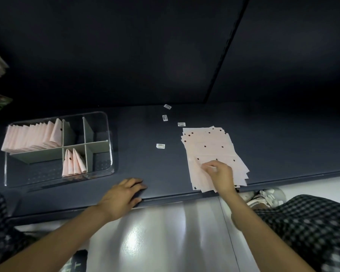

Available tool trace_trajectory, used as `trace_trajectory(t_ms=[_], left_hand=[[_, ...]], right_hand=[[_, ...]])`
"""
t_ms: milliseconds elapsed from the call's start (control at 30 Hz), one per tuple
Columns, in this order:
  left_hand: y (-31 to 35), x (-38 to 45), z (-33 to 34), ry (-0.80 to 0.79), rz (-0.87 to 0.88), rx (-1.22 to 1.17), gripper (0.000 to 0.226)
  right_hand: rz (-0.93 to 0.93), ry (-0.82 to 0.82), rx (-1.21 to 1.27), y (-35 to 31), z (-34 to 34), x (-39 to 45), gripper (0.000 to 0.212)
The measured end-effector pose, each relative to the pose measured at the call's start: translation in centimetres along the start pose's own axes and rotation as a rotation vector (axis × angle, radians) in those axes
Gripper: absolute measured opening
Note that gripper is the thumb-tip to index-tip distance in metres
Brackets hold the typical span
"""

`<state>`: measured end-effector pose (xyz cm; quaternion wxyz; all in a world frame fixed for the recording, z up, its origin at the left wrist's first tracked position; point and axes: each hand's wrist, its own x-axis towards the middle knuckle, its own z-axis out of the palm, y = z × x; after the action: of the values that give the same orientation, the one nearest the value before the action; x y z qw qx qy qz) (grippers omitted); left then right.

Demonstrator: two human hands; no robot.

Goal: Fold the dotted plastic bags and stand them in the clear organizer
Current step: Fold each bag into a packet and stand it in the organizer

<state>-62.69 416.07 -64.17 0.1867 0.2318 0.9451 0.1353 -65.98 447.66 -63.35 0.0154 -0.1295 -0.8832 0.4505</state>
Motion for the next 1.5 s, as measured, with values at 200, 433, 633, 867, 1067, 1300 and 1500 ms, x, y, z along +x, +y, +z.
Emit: trace_trajectory(t_ms=[200, 433, 633, 867, 1067, 1300, 1500], left_hand=[[2.8, 0.8, -0.6, 0.151, -0.025, -0.224, 0.080], [3.0, 0.3, 0.0, 0.135, -0.226, -0.543, 0.006], [1.5, 0.3, 0.5, 0.144, -0.412, -0.875, 0.017], [1.2, 1.3, 1.1, 0.174, -0.642, -1.097, 0.007], [2.0, 1.7, 1.2, 0.289, -0.686, -0.929, 0.026], [4.4, -0.3, 2.1, 0.234, -0.077, -0.082, 0.054], [4.0, -1.9, 5.1, -0.012, -0.045, 0.189, 0.079]], right_hand=[[-0.251, -0.379, -0.089, -6.0, 5.4, -3.5, 0.007], [-0.145, -0.721, -0.026, -8.5, 7.2, -5.7, 0.010], [0.136, -0.943, 0.091, -7.8, 1.9, -1.7, 0.032], [0.312, -0.762, 0.287, -3.6, 1.9, -1.5, 0.024], [0.235, -0.451, -0.073, -3.2, 5.2, -1.9, 0.049], [0.288, -0.442, -0.145, -3.1, 6.0, -1.4, 0.045], [0.228, -0.446, -0.249, -2.9, 6.4, -1.1, 0.049]])
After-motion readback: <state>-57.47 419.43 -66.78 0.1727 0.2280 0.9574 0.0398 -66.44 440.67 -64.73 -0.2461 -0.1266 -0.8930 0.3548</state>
